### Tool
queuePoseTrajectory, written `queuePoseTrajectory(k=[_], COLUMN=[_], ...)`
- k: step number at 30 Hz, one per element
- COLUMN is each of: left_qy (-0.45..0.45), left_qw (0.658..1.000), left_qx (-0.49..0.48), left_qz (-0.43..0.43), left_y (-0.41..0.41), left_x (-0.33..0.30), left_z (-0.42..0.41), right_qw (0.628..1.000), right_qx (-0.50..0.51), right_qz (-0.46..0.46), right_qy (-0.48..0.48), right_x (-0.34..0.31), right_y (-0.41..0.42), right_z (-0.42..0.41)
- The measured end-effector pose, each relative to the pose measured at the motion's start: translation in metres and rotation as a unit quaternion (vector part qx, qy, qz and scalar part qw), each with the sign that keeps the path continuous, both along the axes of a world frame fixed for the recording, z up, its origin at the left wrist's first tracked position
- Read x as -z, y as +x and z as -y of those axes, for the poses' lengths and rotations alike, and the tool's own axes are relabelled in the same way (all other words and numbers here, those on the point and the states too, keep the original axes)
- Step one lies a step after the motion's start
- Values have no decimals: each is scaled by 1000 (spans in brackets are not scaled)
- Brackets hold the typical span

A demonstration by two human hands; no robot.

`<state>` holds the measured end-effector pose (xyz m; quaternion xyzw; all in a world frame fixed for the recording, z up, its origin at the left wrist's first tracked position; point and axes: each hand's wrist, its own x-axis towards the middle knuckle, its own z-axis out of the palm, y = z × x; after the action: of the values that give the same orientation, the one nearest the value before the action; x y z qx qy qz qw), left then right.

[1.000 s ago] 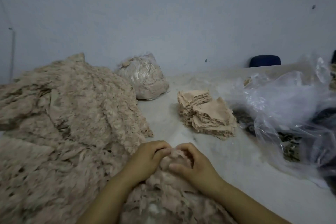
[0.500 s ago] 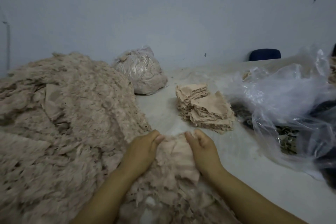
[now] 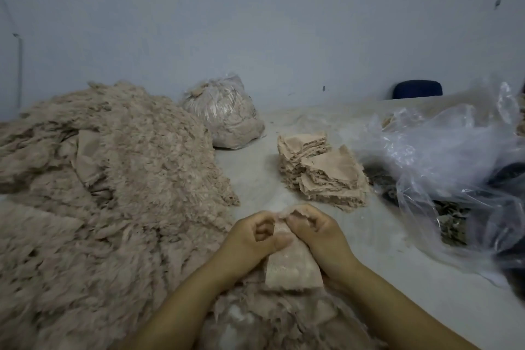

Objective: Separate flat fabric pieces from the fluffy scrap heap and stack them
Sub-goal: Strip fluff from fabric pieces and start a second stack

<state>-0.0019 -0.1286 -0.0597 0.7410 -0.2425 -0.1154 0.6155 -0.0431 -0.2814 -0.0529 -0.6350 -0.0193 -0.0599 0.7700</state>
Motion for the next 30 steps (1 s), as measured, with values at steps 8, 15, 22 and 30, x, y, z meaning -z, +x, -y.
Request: queuePoseTrajectory(k=[8,15,22,30], left_qy=[-192,-303,-329,-263], left_qw=[957,908,906,925], left_qx=[-79,-19,-43,-179], left_qz=[-205,-289,-263,-210], left_y=[-3,-7,-6,-1], left_x=[-8,-4,3,9], left_z=[3,9,11,14], right_qw=[987,985,989,994], right_qx=[87,-54,-54,111], right_qz=[-92,-133,-94,11], right_qy=[98,98,100,-20], right_x=[4,5,1,5], right_y=[10,2,-2,9], right_z=[18,5,3,15])
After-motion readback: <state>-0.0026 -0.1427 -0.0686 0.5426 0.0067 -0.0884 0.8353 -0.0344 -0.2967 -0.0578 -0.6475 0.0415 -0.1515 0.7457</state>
